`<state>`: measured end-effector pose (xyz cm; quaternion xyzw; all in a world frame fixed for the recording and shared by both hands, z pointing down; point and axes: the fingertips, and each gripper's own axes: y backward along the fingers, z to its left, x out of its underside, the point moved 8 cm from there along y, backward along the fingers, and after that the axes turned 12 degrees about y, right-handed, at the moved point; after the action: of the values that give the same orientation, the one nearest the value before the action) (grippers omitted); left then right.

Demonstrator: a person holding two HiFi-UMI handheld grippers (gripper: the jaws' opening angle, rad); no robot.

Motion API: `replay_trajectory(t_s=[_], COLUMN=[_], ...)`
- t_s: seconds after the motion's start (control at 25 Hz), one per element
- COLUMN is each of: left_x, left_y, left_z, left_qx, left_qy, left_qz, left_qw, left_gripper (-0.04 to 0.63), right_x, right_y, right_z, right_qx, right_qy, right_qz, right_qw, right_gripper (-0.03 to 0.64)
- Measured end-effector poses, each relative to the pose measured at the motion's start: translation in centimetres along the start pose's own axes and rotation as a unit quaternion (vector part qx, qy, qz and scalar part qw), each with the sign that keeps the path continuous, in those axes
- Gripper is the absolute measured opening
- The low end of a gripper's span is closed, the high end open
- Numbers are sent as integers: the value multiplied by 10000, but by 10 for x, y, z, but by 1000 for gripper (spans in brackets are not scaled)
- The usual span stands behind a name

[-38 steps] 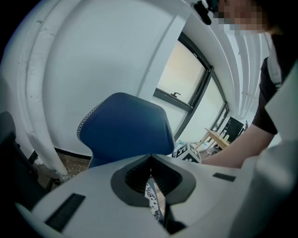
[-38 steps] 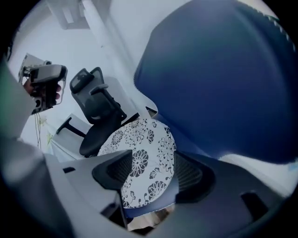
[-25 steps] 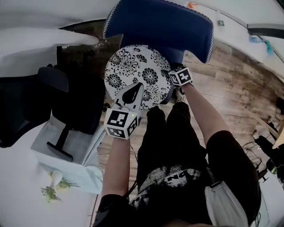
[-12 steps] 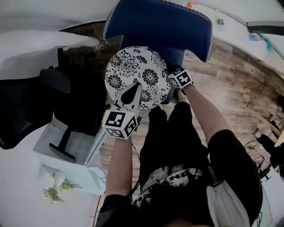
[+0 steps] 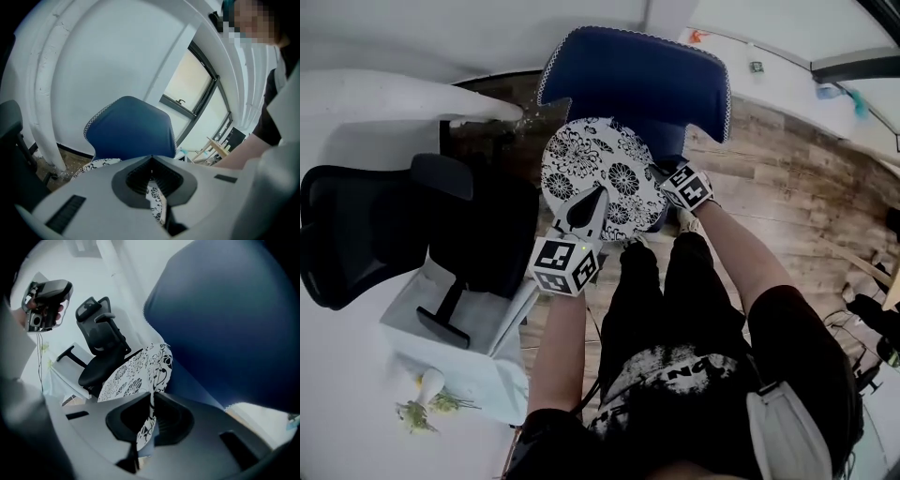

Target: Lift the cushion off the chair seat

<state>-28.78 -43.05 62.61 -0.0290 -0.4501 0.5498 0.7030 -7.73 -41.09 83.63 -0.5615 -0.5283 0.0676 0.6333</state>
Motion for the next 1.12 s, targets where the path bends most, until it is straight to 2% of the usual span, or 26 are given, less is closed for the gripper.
replay_trajectory(t_s=[0.24, 0.56, 0.8, 1.12], left_x=[-16, -33, -48, -74], left_y=[20, 39, 48, 67], left_z=[-20, -36, -51, -61], left_qx=[120, 305, 408, 373], left_qy=[-317, -567, -928, -1359], left_qz=[-16, -215, -333, -619], left_qw=[9994, 9977, 9943, 9881], left_gripper=[12, 12, 12, 12], right_x=[-28, -79, -111, -157], right_y=[48, 114, 168, 238], right_z=[17, 50, 66, 66], right_qx=[198, 509, 874, 1315], right_qy=[107, 426, 819, 824], right_qz=[-269, -895, -1294, -2088], right_qw=[9994, 9938, 9843, 9656], right_gripper=[31, 31, 31, 31])
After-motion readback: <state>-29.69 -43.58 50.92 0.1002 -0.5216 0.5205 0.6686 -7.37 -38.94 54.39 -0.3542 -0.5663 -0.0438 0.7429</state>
